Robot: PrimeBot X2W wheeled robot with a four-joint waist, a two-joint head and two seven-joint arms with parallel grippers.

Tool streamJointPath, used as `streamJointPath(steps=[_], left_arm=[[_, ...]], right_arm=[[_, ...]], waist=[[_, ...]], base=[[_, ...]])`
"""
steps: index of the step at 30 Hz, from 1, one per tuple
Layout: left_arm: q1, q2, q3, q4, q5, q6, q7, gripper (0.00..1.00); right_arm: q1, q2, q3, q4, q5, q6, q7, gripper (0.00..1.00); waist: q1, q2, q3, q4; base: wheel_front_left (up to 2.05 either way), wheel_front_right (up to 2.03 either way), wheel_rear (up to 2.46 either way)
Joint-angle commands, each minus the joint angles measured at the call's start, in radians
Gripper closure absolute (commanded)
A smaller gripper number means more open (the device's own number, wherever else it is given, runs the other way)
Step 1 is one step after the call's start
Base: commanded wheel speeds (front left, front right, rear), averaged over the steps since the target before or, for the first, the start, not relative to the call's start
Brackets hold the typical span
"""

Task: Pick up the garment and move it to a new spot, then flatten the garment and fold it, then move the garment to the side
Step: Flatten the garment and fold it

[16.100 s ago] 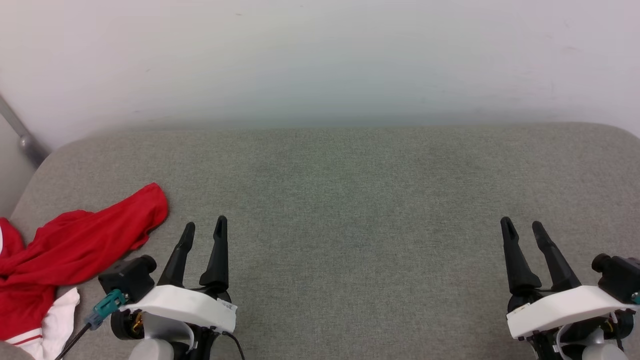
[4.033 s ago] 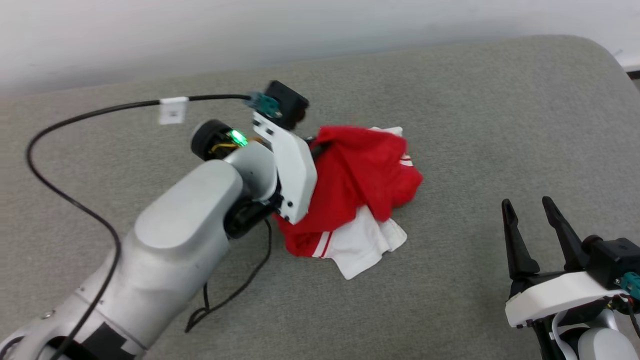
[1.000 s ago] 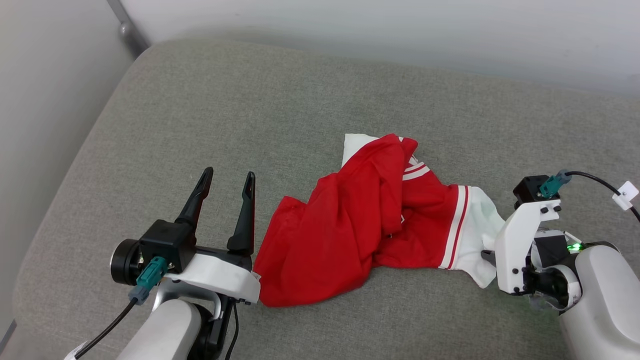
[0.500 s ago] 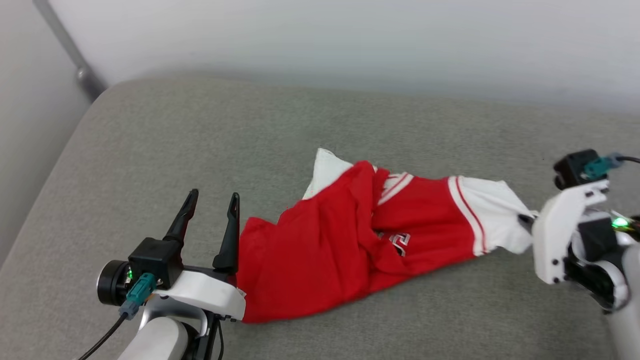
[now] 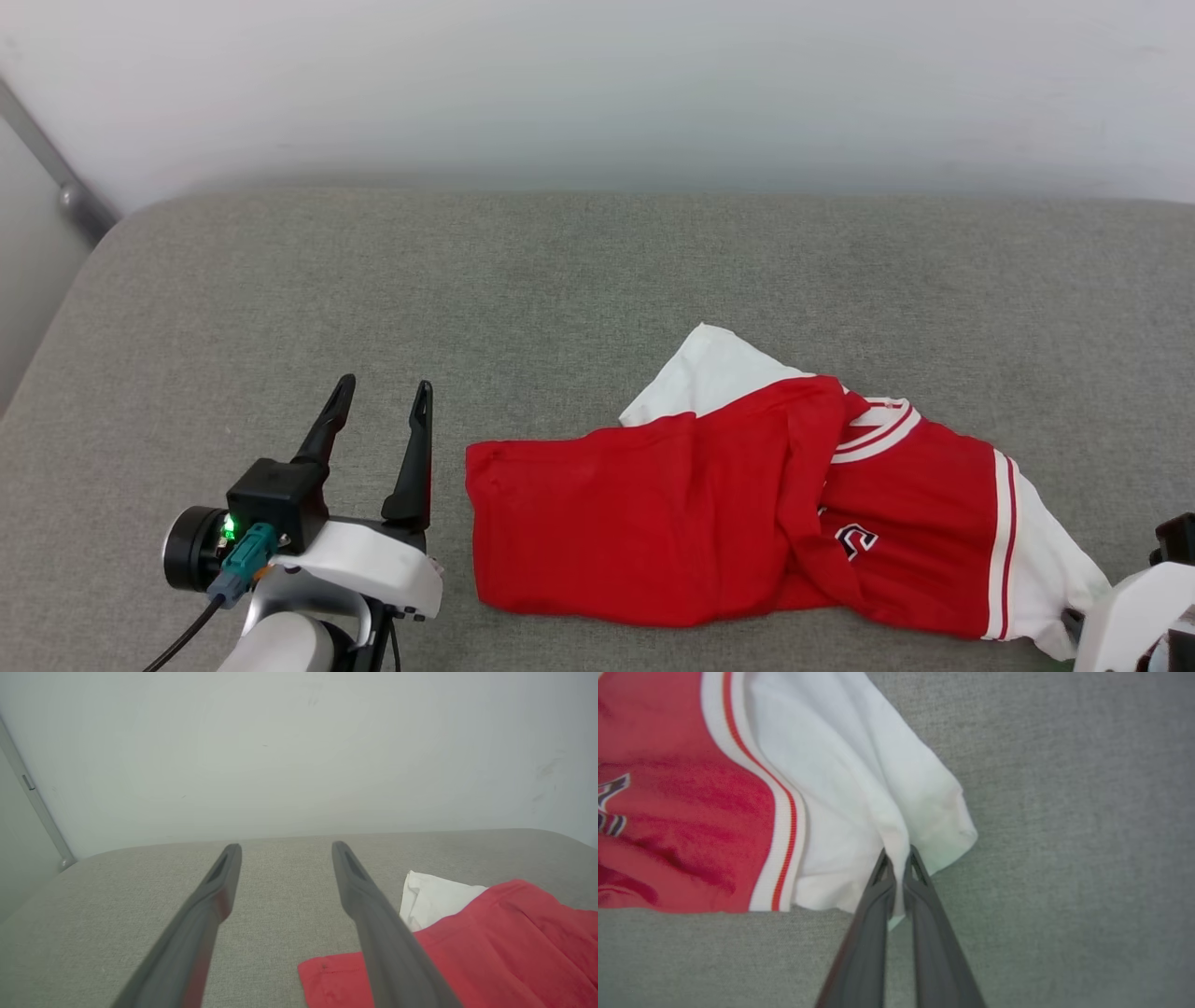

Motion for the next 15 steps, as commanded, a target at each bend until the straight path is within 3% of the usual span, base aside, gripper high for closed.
streamJointPath(steps=[1,7,15], left_arm=[[0.008,0.003,0.003,-0.003,-0.004,0.005,0.002,0.00],[0.038,0.022,0.018,-0.011,-0.014,0.024,0.011,0.00],[0.070,0.037,0.014,-0.030,-0.018,0.039,0.034,0.00]], right_arm=[[0.000,0.007,0.000,0.006,0.000,-0.001,-0.023,0.00],[-0.043,0.029,0.009,0.025,-0.036,-0.001,-0.263,0.00],[-0.064,0.044,0.031,-0.064,-0.099,-0.001,-0.502,0.00]], waist=[[0.0000,0.0000,0.001,-0.001],[0.0000,0.0000,-0.010,-0.023],[0.0000,0.0000,-0.054,-0.026]], base=[[0.00,0.00,0.00],[0.00,0.00,0.00],[0.00,0.00,0.00]])
